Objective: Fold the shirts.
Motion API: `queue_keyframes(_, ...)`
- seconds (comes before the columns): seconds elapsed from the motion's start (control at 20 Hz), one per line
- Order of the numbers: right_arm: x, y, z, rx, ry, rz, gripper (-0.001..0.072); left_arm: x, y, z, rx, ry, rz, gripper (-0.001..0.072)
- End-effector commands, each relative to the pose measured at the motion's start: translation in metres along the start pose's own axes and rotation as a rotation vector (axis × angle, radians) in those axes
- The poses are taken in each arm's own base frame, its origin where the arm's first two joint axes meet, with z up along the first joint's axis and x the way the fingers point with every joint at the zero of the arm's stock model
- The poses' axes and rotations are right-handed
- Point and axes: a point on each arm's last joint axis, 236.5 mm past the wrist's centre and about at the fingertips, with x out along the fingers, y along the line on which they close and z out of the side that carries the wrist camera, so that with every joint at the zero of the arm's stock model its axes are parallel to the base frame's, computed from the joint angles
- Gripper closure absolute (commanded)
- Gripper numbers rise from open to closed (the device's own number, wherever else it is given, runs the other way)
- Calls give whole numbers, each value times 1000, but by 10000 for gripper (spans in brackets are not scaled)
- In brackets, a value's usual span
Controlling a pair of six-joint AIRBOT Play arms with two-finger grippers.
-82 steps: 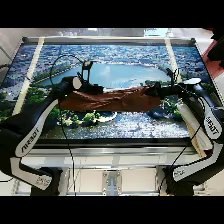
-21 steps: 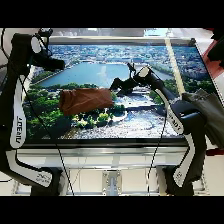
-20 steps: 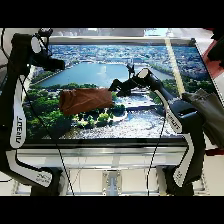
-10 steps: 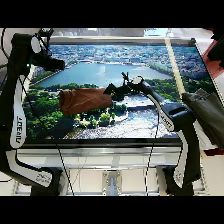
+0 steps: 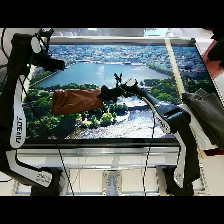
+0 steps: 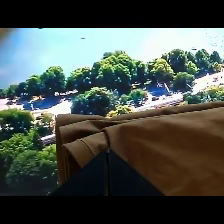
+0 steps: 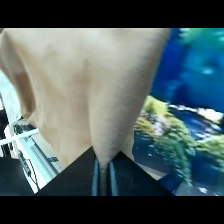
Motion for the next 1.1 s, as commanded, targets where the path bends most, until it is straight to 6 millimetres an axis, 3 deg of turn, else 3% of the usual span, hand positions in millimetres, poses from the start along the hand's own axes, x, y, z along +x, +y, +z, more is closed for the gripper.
queue_keyframes(0.0, -1, 14, 6, -30, -27, 53, 683, 0, 0, -2, 12, 9, 0, 693)
queue_keyframes(0.15, -31, 27, 39, -59, -129, 98, 684, -1, 0, -3, 22, 11, 1, 693)
queue_keyframes(0.25, -77, 35, 69, -88, -216, 102, 684, -1, 1, -3, 23, 15, 2, 693)
queue_keyframes(0.45, -225, 46, 127, -183, -454, 23, 685, 0, 1, -4, 22, 18, 2, 693)
queue_keyframes(0.6, -351, 57, 144, -171, -645, 1, 686, 0, 0, -4, 17, 19, -2, 693)
queue_keyframes(0.75, -467, 71, 128, -172, -804, -16, 687, 0, -1, -4, 5, 18, -3, 693)
queue_keyframes(0.9, -567, 65, 90, -120, -947, -109, 687, -1, -6, -5, -21, 21, -24, 693)
queue_keyframes(1.0, -614, 48, 51, -58, -985, -223, 687, -1, -14, -7, -28, 32, -60, 694)
queue_keyframes(1.05, -630, 30, 25, 3, -974, -307, 687, -1, -19, -7, -32, 32, -78, 693)
